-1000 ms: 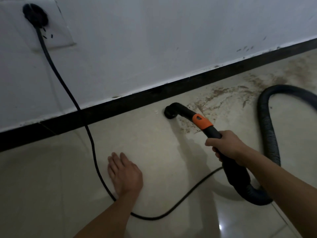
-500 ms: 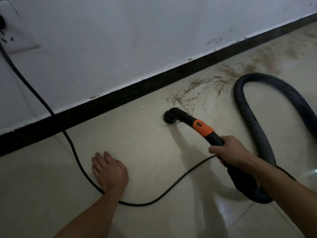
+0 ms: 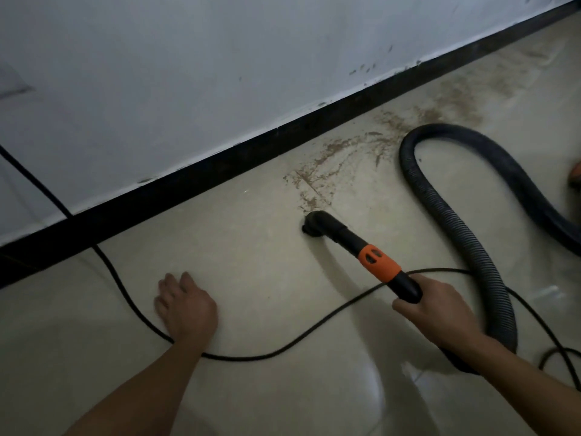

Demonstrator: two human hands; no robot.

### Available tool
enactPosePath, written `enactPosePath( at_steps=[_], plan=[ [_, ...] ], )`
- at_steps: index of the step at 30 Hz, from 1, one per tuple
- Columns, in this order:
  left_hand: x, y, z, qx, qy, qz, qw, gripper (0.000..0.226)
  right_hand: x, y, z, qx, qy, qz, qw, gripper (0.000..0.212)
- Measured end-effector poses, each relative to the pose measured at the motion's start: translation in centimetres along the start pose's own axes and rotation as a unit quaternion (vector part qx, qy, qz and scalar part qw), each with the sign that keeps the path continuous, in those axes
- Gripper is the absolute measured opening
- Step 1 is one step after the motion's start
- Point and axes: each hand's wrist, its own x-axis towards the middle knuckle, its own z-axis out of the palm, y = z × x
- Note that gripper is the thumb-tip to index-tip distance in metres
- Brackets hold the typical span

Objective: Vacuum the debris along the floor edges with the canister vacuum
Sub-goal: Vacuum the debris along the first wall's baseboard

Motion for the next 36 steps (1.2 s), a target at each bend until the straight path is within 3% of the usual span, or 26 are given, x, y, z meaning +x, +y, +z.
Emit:
enactPosePath(
  at_steps=[4,8,13,17,21,26,31,36],
  plan=[
    [0.1,2.7,0.1,-0.001,-0.013,0.078,0.997,0.049,0.5,1.3,-0.1,0.031,0.047,0.06,0.997,0.019],
    [0.8,6.0,0.3,-0.025,-0.021,0.074,0.997,0.051,2.0,-0.1,0.2,0.089,-0.008,0.057,0.994,0.018],
    [1.5,6.8,1.6,-0.048,-0.003,0.065,0.997,0.05,4.2,-1.2,0.2,0.148,0.03,0.105,0.983,0.016],
    [1.3,6.1,2.6,-0.04,0.023,0.077,0.996,0.049,4.0,-2.0,1.1,0.217,-0.077,0.066,0.971,0.014],
    [1.3,6.2,2.9,-0.039,0.024,0.074,0.996,0.048,5.7,-2.5,0.0,0.277,-0.041,0.12,0.952,0.013],
    [1.4,6.1,3.2,-0.034,0.04,0.07,0.996,0.046,5.0,-3.1,1.3,0.244,-0.102,0.062,0.962,0.014],
    [1.3,6.2,3.1,-0.033,0.053,0.077,0.995,0.051,7.2,-3.0,1.3,0.263,-0.016,0.107,0.959,0.011],
    [1.3,6.2,3.2,-0.026,0.061,0.078,0.995,0.05,8.7,-4.6,1.8,0.262,-0.076,0.072,0.959,0.012]
  ],
)
